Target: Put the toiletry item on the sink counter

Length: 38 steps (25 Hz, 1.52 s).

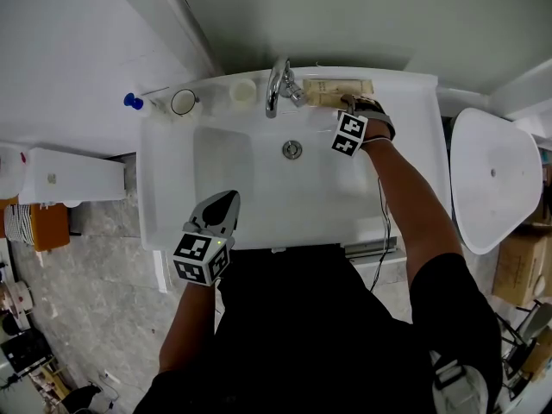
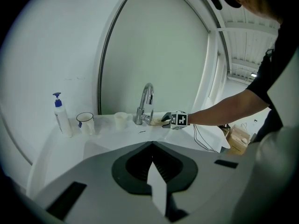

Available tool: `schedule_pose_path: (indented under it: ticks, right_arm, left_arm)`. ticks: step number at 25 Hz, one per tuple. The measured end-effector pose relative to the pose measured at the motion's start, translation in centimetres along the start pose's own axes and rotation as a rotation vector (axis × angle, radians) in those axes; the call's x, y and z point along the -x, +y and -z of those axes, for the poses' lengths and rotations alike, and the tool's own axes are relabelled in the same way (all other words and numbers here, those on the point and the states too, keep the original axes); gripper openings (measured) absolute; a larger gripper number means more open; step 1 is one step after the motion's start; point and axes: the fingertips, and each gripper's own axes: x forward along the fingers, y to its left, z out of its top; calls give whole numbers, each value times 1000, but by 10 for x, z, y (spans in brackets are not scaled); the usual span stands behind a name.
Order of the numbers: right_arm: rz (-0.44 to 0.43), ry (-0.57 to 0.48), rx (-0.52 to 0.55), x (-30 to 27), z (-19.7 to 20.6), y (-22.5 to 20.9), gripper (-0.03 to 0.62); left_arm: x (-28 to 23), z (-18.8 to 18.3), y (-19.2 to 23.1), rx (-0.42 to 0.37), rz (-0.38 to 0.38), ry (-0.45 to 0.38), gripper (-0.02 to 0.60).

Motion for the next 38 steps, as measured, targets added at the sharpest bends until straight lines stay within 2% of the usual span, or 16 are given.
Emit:
schedule_pose_path:
  ticks: [4, 8, 16, 26, 38]
  right_arm:
    - [4, 0, 15, 7, 1, 5, 97]
    - [18, 7, 12, 17, 3, 6, 51]
    - [42, 31, 4, 50, 6, 11, 44]
    - [76, 51, -55, 119, -3, 48, 43]
    - [116, -20, -198, 215, -29, 100, 43]
  left_arm:
    - [1, 0, -3, 1, -2, -4, -3]
    - [5, -2, -11, -22, 28, -13, -3]
    - [20, -2, -6, -37, 67, -24, -4]
    - [68, 14, -7, -65, 135, -38, -4]
    - [101, 42, -29, -80, 227, -63, -3]
